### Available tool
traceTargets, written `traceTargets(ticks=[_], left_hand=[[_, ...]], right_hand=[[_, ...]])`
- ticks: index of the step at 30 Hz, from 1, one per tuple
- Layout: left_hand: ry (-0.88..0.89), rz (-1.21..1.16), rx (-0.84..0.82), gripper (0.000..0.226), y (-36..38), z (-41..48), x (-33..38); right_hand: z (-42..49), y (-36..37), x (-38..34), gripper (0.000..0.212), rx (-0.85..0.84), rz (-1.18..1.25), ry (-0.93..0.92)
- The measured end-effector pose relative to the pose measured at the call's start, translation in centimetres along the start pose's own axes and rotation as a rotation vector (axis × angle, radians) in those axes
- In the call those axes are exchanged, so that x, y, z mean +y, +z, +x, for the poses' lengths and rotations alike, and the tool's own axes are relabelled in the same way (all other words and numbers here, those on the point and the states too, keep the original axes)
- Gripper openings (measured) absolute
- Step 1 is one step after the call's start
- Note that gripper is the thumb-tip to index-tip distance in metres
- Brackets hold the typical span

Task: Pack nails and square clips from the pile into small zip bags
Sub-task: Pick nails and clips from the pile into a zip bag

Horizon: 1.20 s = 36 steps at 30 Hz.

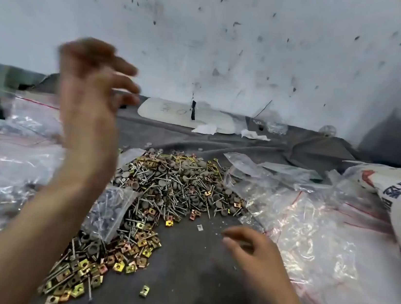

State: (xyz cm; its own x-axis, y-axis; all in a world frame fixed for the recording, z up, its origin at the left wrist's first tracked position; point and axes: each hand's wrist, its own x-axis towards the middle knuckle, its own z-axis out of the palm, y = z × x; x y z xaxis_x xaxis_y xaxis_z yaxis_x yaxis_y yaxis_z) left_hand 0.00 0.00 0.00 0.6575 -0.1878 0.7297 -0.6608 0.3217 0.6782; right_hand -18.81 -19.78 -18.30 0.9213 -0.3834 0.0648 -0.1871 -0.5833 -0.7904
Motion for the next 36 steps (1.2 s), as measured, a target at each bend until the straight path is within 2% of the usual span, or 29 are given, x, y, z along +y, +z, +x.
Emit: traceTargets(ticks=[1,2,3,4,5,7,9,10,13,16,17,18,21,22,26,32,36], left_hand=[[-0.091,0.074,-0.212,0.026,1.3,-2.8,-1.2],[-0.182,0.181,-0.457,0.027,2.8,-5.7,-1.8],[-0.258,0.238,-0.704,0.03,3.9,-8.3,-3.3],[-0.311,0.276,-0.957,0.033,4.7,-11.8,-5.1],[-0.29,0.287,-1.04,0.035,4.6,-14.3,-6.6],[-0.261,0.325,-1.043,0.035,4.2,-17.6,-9.0],[-0.236,0.351,-0.976,0.035,4.6,-20.1,-10.5],[-0.242,0.361,-0.891,0.035,4.9,-20.8,-11.0],[-0.457,0.197,-0.585,0.038,5.1,-20.8,-11.7],[-0.677,-0.058,-0.454,0.035,4.3,-20.5,-12.3],[-0.721,-0.122,-0.42,0.033,4.2,-20.4,-12.4],[-0.744,-0.148,-0.403,0.033,4.2,-20.3,-12.4],[-0.701,-0.072,-0.422,0.031,4.5,-20.6,-12.2],[-0.687,-0.054,-0.427,0.031,4.6,-20.7,-12.1],[-0.702,-0.062,-0.389,0.032,4.5,-20.8,-12.0],[-0.685,-0.034,-0.381,0.032,4.5,-21.0,-11.9],[-0.681,-0.023,-0.369,0.031,4.6,-20.9,-11.8]], right_hand=[[1.9,-0.7,1.2,0.035,0.091,-0.22,0.05],[3.2,-1.3,1.8,0.052,0.107,-0.465,0.182],[4.4,-1.7,3.0,0.061,0.123,-0.623,0.291],[4.9,-2.1,3.5,0.057,0.124,-0.736,0.331],[5.3,-2.1,4.4,0.045,0.156,-0.763,0.33],[5.5,-1.3,5.3,0.021,0.289,-0.792,0.31],[5.6,-1.0,5.5,0.015,0.398,-0.771,0.312],[5.8,-1.1,5.3,0.015,0.432,-0.748,0.325],[5.8,-0.9,5.3,0.012,0.566,-0.597,0.267],[6.1,-1.1,4.9,0.007,0.72,-0.509,0.146],[6.5,-1.2,4.6,0.008,0.682,-0.482,0.107],[7.0,-1.2,4.3,0.011,0.576,-0.449,0.1],[7.6,0.1,3.8,0.027,0.185,-0.514,0.207],[7.6,0.6,3.9,0.03,0.136,-0.54,0.243],[7.0,1.6,3.6,0.026,0.22,-0.52,0.258],[6.3,2.1,3.2,0.028,0.256,-0.507,0.263],[5.6,3.1,3.3,0.031,0.377,-0.468,0.165]])
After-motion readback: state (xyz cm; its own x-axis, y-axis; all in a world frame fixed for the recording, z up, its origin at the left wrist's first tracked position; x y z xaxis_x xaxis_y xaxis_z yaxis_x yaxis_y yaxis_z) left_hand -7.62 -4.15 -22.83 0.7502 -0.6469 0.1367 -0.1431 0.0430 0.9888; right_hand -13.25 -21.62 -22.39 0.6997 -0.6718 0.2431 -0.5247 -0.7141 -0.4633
